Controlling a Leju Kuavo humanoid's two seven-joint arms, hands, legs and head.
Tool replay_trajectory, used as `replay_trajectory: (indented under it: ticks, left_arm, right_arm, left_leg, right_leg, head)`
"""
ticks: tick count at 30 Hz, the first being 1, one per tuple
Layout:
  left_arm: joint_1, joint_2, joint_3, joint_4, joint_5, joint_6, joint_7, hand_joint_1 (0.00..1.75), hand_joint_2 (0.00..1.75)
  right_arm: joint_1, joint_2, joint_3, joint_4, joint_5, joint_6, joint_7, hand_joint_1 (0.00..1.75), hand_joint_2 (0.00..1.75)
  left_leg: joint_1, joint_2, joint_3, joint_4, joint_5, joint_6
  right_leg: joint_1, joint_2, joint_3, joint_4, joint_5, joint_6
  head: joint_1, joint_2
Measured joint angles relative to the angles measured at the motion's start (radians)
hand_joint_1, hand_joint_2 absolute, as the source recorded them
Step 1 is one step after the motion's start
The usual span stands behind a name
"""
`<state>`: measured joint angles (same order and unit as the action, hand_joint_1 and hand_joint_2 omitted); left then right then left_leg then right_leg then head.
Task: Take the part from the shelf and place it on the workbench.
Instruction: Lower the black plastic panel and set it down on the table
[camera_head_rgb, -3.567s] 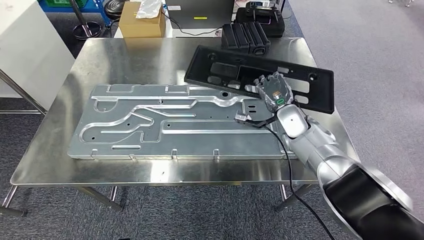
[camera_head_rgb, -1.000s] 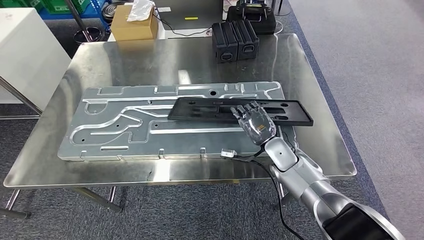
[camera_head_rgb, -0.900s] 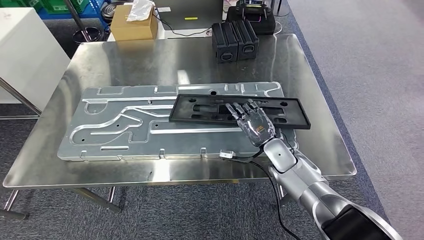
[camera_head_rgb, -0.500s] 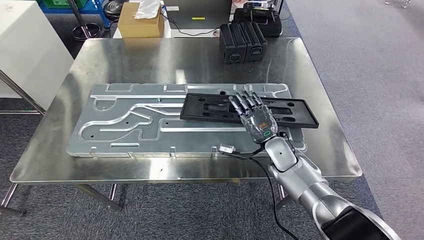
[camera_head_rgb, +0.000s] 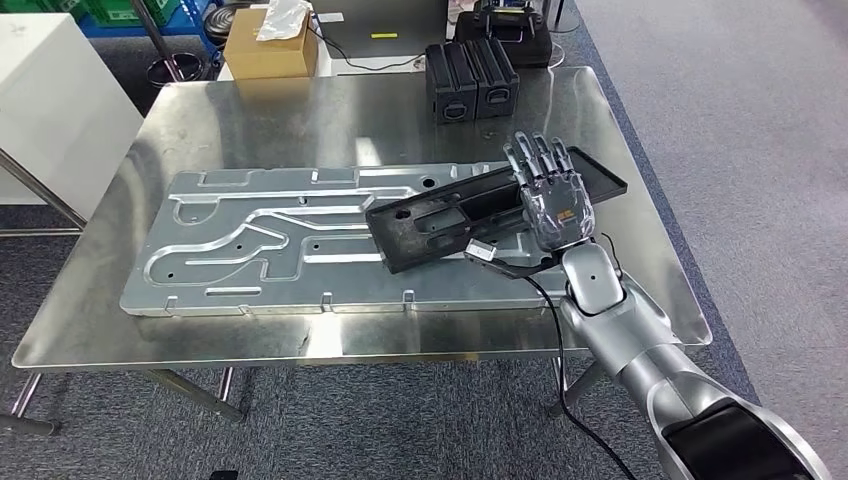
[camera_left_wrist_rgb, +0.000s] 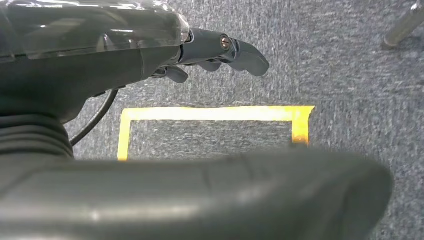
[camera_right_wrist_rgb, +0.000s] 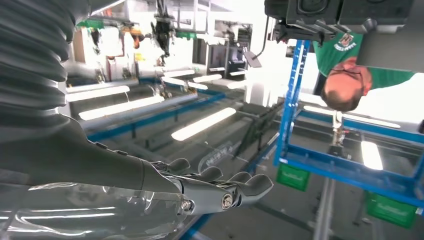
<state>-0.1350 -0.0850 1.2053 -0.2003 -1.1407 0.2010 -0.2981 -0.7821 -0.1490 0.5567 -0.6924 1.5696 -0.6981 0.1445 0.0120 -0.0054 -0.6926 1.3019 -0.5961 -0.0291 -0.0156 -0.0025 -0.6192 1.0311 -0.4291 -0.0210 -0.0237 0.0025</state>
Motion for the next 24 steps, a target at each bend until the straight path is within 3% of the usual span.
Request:
replay_trajectory:
  ticks: [1,3,5,9,11,13,14,15,16,17,19,21,23,24]
  left_arm:
    - [-0.004,0.000,0.000,0.000,0.000,0.000,-0.001,0.00,0.00]
    - [-0.011,0.000,0.000,0.000,-0.001,0.001,-0.005,0.00,0.00]
    - [-0.020,0.000,0.000,0.000,-0.003,0.001,-0.011,0.00,0.00]
    - [-0.029,-0.001,0.000,0.000,-0.004,0.000,-0.021,0.00,0.00]
    - [-0.035,-0.003,0.000,0.000,-0.003,-0.001,-0.026,0.00,0.00]
    - [-0.040,-0.004,0.000,0.000,-0.001,-0.003,-0.030,0.00,0.00]
    - [-0.041,-0.004,0.001,0.000,-0.001,-0.004,-0.032,0.00,0.00]
    - [-0.042,-0.004,0.001,0.000,0.000,-0.005,-0.033,0.00,0.00]
    - [-0.043,-0.004,0.001,0.000,0.000,-0.006,-0.035,0.00,0.00]
    - [-0.044,-0.004,0.001,0.000,0.000,-0.006,-0.035,0.00,0.00]
    - [-0.046,-0.007,0.001,0.000,0.000,-0.005,-0.036,0.00,0.00]
    - [-0.048,-0.010,0.001,0.000,0.000,-0.003,-0.031,0.00,0.00]
    - [-0.047,-0.012,0.001,0.000,-0.001,0.000,-0.020,0.00,0.00]
    - [-0.046,-0.012,0.001,0.000,-0.002,0.001,-0.012,0.00,0.00]
  right_arm:
    - [0.000,-0.002,-0.003,0.000,0.000,0.000,0.000,0.00,1.75]
    - [-0.002,-0.007,-0.013,-0.002,0.000,0.000,0.000,0.00,1.75]
    - [-0.005,-0.014,-0.022,-0.006,0.000,0.000,0.000,0.00,1.75]
    - [-0.008,-0.026,-0.030,-0.009,0.000,0.000,0.001,0.00,1.75]
    - [-0.009,-0.034,-0.034,-0.009,0.000,0.000,0.001,0.00,1.75]
    - [-0.010,-0.041,-0.038,-0.009,0.000,-0.001,0.001,0.00,1.75]
    - [-0.010,-0.043,-0.039,-0.009,0.000,-0.001,0.002,0.00,1.75]
    - [-0.009,-0.044,-0.040,-0.009,0.000,-0.001,0.002,0.00,1.75]
    - [-0.009,-0.045,-0.040,-0.009,0.000,-0.001,0.003,0.00,1.75]
    - [-0.009,-0.045,-0.040,-0.009,0.000,-0.001,0.004,0.00,1.75]
    - [-0.014,-0.045,-0.042,-0.010,0.000,-0.001,0.007,0.00,1.75]
    - [-0.019,-0.045,-0.044,-0.012,0.000,-0.002,0.010,0.00,0.87]
    - [-0.021,-0.045,-0.045,-0.013,0.000,-0.003,0.010,0.00,0.00]
    - [-0.022,-0.044,-0.046,-0.012,0.000,-0.003,0.009,0.00,0.00]
  left_leg:
    - [0.001,0.000,0.012,-0.016,0.016,0.000]
    - [0.001,0.000,0.081,-0.143,0.077,0.004]
    - [-0.002,-0.001,0.134,-0.252,0.114,0.011]
    - [-0.006,-0.001,0.131,-0.278,0.136,0.035]
    - [-0.004,0.002,0.117,-0.288,0.156,0.052]
    - [-0.005,0.003,0.095,-0.289,0.174,0.062]
    - [-0.008,0.003,0.083,-0.288,0.181,0.063]
    - [-0.010,0.003,0.072,-0.286,0.189,0.064]
    - [-0.011,0.003,0.060,-0.284,0.196,0.064]
    - [-0.013,0.003,0.050,-0.282,0.203,0.063]
    - [-0.016,0.002,0.033,-0.279,0.217,0.058]
    - [-0.018,0.002,0.025,-0.280,0.232,0.051]
    - [-0.019,0.001,0.023,-0.287,0.250,0.040]
    - [-0.018,0.000,0.020,-0.288,0.253,0.035]
  right_leg:
    - [0.000,0.000,-0.002,0.001,0.001,0.001]
    - [-0.001,0.000,-0.004,0.005,0.004,0.005]
    - [0.001,0.001,-0.010,0.007,0.010,0.015]
    - [0.001,0.003,-0.021,0.004,0.024,0.043]
    - [-0.001,0.004,-0.042,0.050,-0.025,0.052]
    - [-0.002,0.003,-0.083,0.172,-0.118,0.056]
    - [-0.002,0.003,-0.101,0.235,-0.151,0.057]
    - [-0.002,0.003,-0.106,0.275,-0.163,0.058]
    - [-0.001,0.003,-0.093,0.279,-0.154,0.056]
    - [0.000,0.003,-0.061,0.244,-0.131,0.053]
    - [0.005,0.003,0.039,0.105,-0.091,0.042]
    - [0.011,0.004,0.100,0.003,-0.085,0.032]
    - [0.014,0.003,0.101,-0.017,-0.079,0.025]
    - [0.012,0.001,0.096,-0.021,-0.069,0.019]
  head:
    - [0.000,0.000]
    - [0.000,0.000]
    - [0.001,0.000]
    - [0.002,0.000]
    - [0.003,0.000]
    - [0.003,0.000]
    - [0.003,0.000]
    - [0.003,0.000]
    - [0.003,0.000]
    - [0.003,0.000]
    - [0.003,0.000]
    - [0.003,0.000]
    - [0.005,0.000]
    - [0.007,0.000]
